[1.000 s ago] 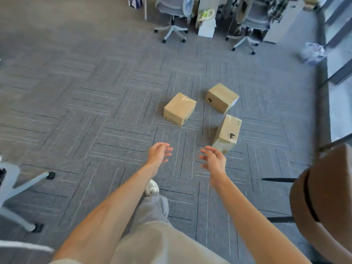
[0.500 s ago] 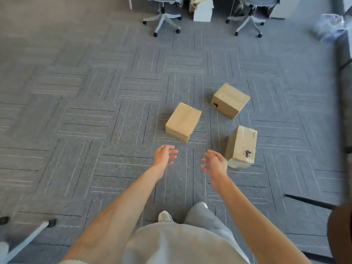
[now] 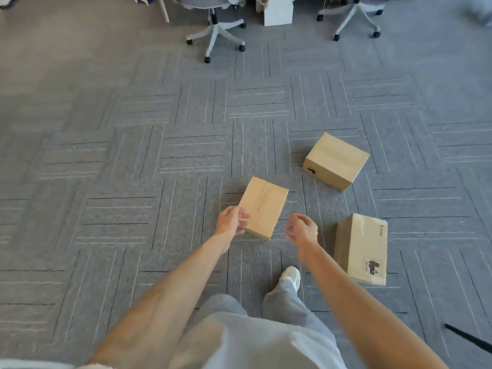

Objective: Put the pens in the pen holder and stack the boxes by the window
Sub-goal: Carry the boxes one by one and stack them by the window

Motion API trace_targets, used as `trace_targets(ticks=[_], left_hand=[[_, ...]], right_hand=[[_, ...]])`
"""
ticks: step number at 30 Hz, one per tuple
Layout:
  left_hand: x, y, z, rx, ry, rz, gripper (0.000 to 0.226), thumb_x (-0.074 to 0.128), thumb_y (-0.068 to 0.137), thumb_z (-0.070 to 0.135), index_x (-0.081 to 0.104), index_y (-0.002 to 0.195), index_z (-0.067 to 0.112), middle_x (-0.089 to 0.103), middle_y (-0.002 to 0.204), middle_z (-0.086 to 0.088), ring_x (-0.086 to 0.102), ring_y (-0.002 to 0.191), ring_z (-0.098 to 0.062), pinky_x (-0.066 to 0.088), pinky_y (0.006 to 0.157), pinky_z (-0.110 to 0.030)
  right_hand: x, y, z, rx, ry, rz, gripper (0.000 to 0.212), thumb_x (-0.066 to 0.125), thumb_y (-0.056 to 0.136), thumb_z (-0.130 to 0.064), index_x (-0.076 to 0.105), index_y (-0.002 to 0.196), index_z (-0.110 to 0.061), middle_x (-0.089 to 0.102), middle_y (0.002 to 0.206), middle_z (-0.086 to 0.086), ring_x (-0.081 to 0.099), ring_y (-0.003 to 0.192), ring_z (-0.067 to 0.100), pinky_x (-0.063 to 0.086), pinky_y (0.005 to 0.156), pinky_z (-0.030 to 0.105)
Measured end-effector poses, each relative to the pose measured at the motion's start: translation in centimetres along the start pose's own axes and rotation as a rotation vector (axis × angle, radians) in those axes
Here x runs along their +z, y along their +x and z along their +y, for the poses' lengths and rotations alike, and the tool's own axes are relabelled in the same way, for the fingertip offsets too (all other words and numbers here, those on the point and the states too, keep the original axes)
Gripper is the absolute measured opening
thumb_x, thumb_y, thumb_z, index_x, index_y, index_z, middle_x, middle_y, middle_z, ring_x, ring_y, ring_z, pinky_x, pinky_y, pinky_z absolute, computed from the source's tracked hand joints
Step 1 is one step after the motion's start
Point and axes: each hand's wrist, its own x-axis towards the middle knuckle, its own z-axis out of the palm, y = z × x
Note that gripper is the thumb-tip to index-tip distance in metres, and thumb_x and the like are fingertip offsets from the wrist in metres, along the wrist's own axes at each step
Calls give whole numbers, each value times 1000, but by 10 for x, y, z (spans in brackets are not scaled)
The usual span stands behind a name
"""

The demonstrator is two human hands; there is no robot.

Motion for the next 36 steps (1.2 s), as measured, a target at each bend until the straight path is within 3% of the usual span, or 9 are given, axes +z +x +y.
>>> trace_targets(ticks=[4,13,20,24,28,30,33,34,36], left_hand=[[5,55,35,-58,14,-38,27,37,104,22,62,109,10,71,89,-2,63,76,-17,49,68,-29],[-15,216,60,-207,130,-164,24,40,102,24,60,103,12,69,84,-2,63,73,-18,48,65,-30],[-8,346,19,-286,288,-139,24,38,102,24,58,107,11,69,100,-8,60,73,-18,47,65,-30],[7,411,-28,-307,367,-130,23,39,103,24,58,111,12,66,105,-7,60,87,-22,52,78,-38],[23,471,-77,-299,498,-141,18,44,101,30,57,90,22,64,99,-5,59,91,-24,51,90,-44],[33,504,-102,-273,580,-195,22,45,101,35,50,81,27,59,88,-1,56,85,-21,49,83,-38],[45,548,-136,-275,708,-233,34,41,102,41,39,71,28,41,73,7,43,67,-11,28,59,-27],[47,565,-149,-285,704,-242,34,37,103,45,46,76,26,47,78,5,48,75,-14,30,61,-27],[47,598,-173,-341,639,-225,54,28,100,57,58,122,18,57,128,-6,50,121,-20,41,94,-35]], right_hand=[[23,44,-31,24,-81,9,20,53,102,-15,61,120,-12,65,112,7,65,100,22,56,82,33],[89,146,-29,101,-176,209,27,54,93,-11,67,117,-7,71,103,10,66,79,16,49,60,25],[135,255,15,234,-259,129,40,62,92,-18,61,131,-9,66,121,11,62,100,20,54,90,39],[144,319,53,294,-209,183,42,60,92,-22,60,133,-11,65,128,12,61,115,26,48,104,49],[146,377,101,327,-201,230,47,59,93,-31,57,136,-11,62,133,12,59,120,29,46,105,52],[146,411,127,340,-190,260,46,56,97,-31,55,138,-9,61,134,12,58,120,28,45,106,50],[144,458,166,377,-95,310,43,43,104,-33,53,136,-7,55,122,3,52,107,21,44,96,40],[143,472,177,393,-49,330,45,38,105,-36,52,138,-8,51,123,1,50,108,20,42,97,40],[140,500,200,439,2,359,58,32,104,-49,43,148,-13,46,146,0,47,129,23,36,107,41]])
